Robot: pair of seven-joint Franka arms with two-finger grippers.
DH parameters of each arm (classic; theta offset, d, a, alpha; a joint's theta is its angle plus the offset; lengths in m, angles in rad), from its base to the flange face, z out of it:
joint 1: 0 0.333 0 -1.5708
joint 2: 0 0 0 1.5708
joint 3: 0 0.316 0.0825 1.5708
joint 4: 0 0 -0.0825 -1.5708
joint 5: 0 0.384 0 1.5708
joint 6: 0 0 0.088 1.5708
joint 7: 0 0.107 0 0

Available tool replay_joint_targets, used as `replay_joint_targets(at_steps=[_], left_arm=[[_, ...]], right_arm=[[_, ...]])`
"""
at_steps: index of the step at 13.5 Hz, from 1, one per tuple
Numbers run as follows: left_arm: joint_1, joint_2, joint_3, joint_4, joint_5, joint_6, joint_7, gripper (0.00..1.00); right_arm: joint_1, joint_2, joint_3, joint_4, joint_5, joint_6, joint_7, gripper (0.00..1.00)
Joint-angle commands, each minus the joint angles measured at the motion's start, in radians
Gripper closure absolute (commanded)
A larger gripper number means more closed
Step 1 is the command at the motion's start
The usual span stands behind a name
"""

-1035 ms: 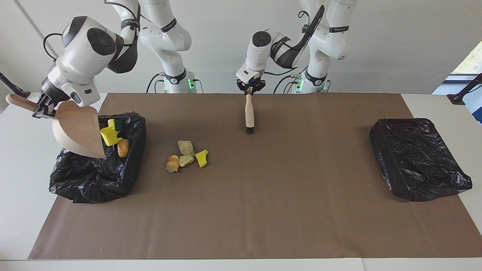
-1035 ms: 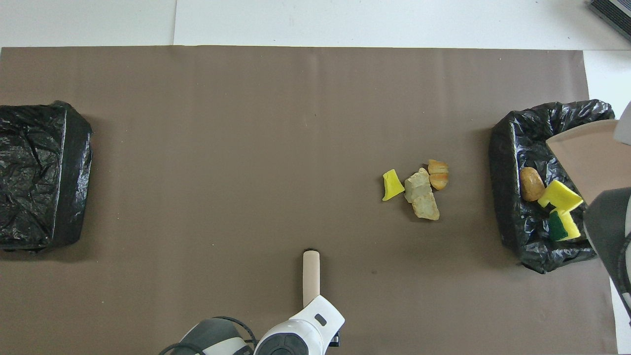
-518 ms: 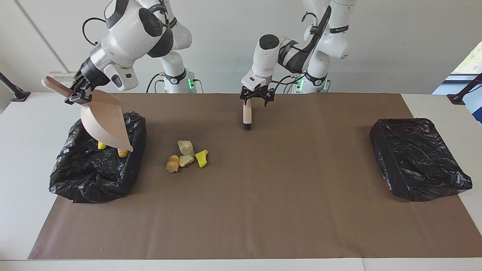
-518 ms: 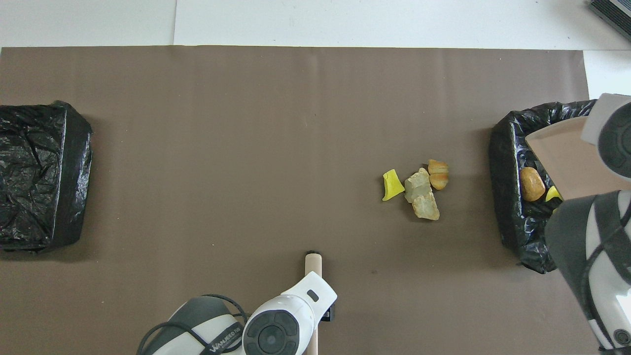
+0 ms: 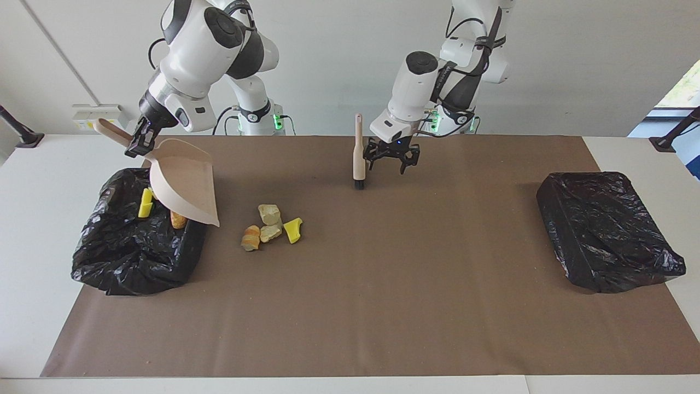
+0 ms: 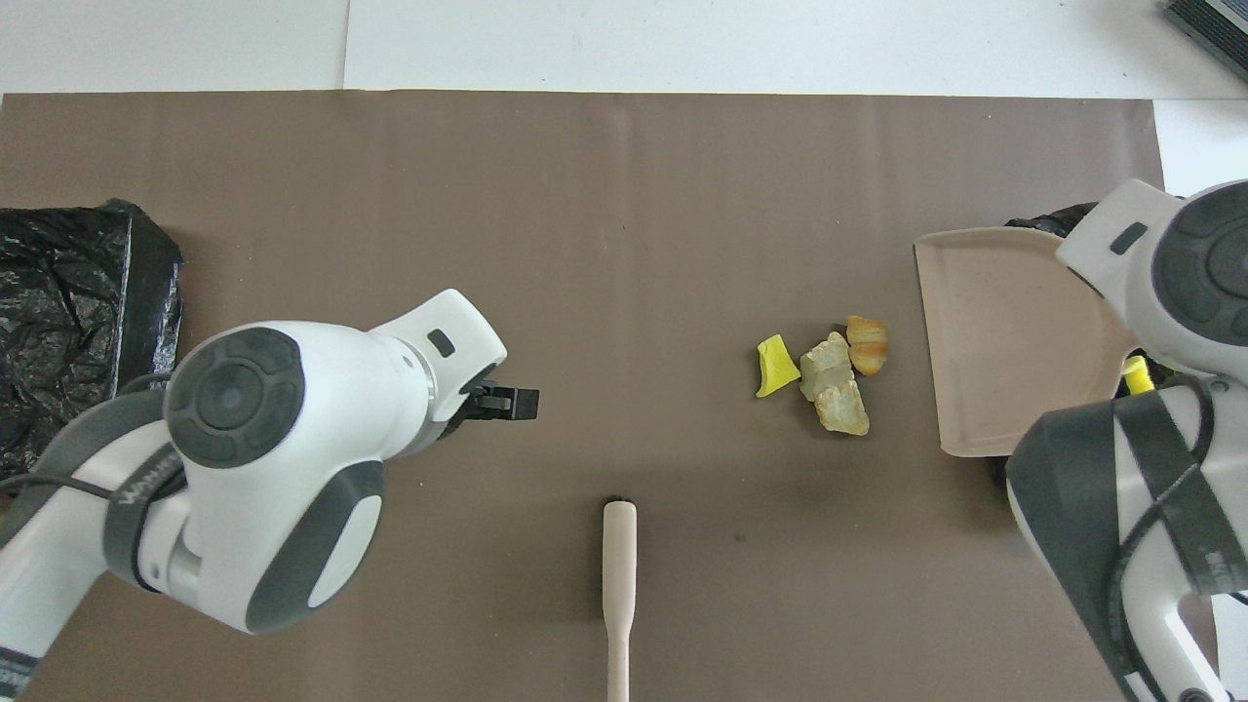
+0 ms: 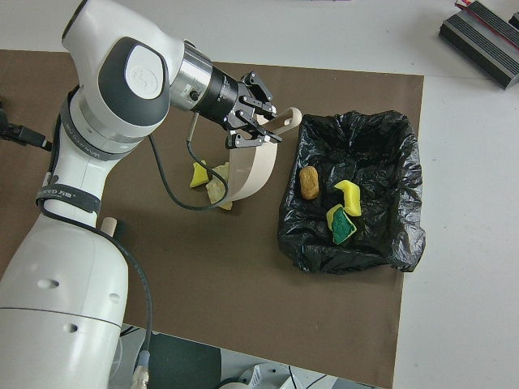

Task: Sweep and dump trash in bin
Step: 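Set the empty dustpan beside the remaining trash with the right gripper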

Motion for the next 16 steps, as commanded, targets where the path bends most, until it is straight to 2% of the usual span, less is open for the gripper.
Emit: replay_joint_targets(at_steps=[1,4,7,9,13,16], left_arm=[[0.095,0.023,-0.014,0.126,0.028,-0.077,0.097,0.00],[0.173,0.019,-0.012,0.255,0.074,-0.187,0.183,0.00],[0.256,0.020,-0.011,0.413,0.077,-0.330,0.267,0.00],[0.278,0.025,-0.008,0.478,0.074,-0.407,0.271,0.00],[0.310,0.053,-0.002,0.562,0.074,-0.491,0.332,0.00],[0.326,0.057,-0.005,0.587,0.074,-0.577,0.383,0.00]], right_arm=[[0.012,-0.021,0.041,-0.030,0.120,-0.016,0.216,1.00],[0.122,0.021,0.068,-0.040,0.220,-0.014,0.574,1.00],[0.265,0.138,0.068,-0.014,0.298,0.024,0.923,1.00],[0.316,0.198,0.068,0.014,0.391,0.072,1.132,1.00],[0.334,0.366,0.068,0.199,0.526,0.081,1.422,1.00],[0.337,0.472,0.068,0.273,0.558,0.187,1.634,1.00]])
